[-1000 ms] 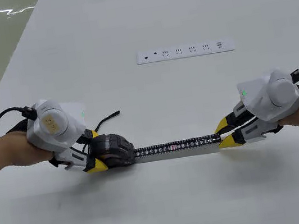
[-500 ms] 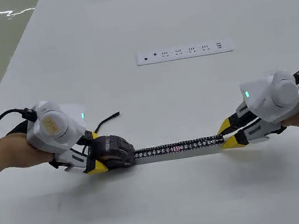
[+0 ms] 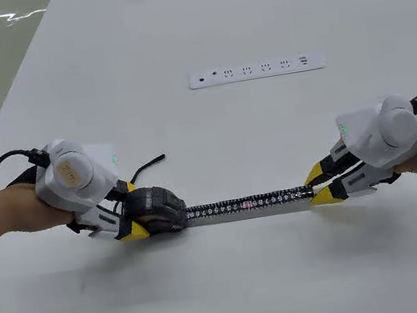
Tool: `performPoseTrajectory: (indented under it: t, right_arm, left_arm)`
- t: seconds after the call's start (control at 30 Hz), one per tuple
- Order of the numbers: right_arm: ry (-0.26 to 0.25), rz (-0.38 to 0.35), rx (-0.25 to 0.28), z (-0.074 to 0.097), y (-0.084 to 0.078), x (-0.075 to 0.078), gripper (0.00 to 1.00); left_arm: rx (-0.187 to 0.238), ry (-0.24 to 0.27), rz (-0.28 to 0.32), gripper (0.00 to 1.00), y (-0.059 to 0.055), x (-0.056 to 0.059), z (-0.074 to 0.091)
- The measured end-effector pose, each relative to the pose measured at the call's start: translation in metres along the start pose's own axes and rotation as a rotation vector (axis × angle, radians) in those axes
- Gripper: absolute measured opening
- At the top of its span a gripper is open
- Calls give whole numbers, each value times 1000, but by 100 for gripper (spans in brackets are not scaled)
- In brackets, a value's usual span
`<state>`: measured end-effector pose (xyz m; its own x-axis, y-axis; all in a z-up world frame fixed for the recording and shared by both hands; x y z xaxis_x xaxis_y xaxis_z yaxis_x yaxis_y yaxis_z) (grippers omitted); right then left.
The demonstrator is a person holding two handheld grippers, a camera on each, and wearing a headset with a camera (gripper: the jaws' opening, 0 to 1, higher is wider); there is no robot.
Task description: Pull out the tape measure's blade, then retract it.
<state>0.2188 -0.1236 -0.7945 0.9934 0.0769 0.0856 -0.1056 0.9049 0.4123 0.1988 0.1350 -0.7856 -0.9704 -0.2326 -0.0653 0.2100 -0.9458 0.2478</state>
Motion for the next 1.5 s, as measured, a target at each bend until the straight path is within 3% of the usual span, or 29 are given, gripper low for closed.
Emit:
performPoseTrajectory:
  t: [0.5,0.67,0.7,0.83,0.97,1.03,1.23,1.5]
  right_arm:
    - [-11,8,-11,1,-5,2,11]
    - [-13,6,-14,3,-6,2,11]
    - [-14,7,-15,3,-7,2,11]
    - [-12,5,-17,3,-9,2,11]
    - [-14,2,-18,3,-10,2,11]
    - [-15,2,-18,4,-10,2,11]
    - [-13,2,-20,4,-13,3,11]
    - [-16,1,-25,7,-14,1,11]
  left_arm:
    - [-1,-1,-5,28,8,7,5]
    - [-3,-3,-4,28,5,5,3]
    - [-3,-3,-5,28,0,0,0]
    - [-1,-2,-6,28,4,4,3]
    - [-1,-3,-6,28,0,-1,-1]
    - [-1,-2,-6,28,6,6,4]
    - [-2,-1,-7,28,8,7,4]
    - [-3,-1,-8,28,2,1,0]
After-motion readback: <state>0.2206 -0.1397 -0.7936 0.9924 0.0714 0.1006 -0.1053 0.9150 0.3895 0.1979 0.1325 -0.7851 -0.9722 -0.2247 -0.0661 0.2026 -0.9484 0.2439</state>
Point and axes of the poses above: the centre of the closed fingertips' face, and the gripper's own axes: z roughly backward along the fingers, x roughly to its right, y roughly out of its top, the point moved 1 cm from there along z, roughly backward along the fingers, and after that the axes turned 15 degrees about -x, right-handed, at the moved point
